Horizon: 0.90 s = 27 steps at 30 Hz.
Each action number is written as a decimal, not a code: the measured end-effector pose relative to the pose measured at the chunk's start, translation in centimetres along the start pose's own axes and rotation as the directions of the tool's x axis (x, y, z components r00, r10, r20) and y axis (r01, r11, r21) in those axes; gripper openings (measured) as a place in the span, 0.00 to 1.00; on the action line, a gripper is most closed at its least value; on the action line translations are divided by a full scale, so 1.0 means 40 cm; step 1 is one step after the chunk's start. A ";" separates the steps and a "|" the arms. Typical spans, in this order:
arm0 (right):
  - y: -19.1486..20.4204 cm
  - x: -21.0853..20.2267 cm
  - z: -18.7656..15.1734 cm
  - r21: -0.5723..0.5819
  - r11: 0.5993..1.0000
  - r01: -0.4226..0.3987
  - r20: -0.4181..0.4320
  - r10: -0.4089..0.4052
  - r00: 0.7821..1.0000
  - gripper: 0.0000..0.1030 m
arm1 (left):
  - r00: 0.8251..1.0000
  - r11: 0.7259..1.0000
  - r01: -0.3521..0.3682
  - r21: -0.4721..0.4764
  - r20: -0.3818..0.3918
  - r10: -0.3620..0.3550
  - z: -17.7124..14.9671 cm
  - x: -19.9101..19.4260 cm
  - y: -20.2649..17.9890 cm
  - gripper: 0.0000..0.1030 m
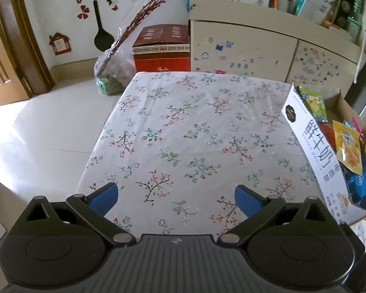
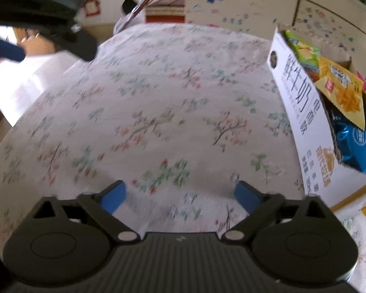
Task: Organize snacks
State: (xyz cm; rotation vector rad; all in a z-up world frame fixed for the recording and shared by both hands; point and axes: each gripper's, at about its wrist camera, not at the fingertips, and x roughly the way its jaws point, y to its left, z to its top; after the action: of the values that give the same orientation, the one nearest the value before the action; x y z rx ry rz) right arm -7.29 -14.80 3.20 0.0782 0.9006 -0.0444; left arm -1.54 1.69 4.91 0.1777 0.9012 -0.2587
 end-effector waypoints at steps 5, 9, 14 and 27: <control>0.010 0.033 0.017 -0.048 0.999 -0.024 0.064 0.027 0.998 0.99 | 1.000 0.999 0.009 -0.033 -0.015 -0.010 0.005 0.013 0.016 1.00; 0.014 0.056 0.033 -0.064 0.997 -0.035 0.124 0.043 0.991 1.00 | 1.000 0.999 0.002 -0.046 -0.019 -0.003 0.010 0.024 0.022 1.00; 0.009 0.096 0.058 -0.095 0.994 -0.050 0.216 0.069 0.974 1.00 | 0.999 0.998 -0.005 -0.055 -0.034 0.003 0.014 0.036 0.027 1.00; 0.003 0.114 0.069 -0.102 0.992 -0.072 0.237 0.094 0.967 1.00 | 0.999 0.998 -0.022 -0.055 -0.028 0.020 0.012 0.041 0.027 1.00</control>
State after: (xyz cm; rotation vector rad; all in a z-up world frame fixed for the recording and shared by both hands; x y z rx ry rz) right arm -2.30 -14.96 1.32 0.0228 0.6535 0.0654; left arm 0.11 2.33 3.96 0.1399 0.9322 -0.2121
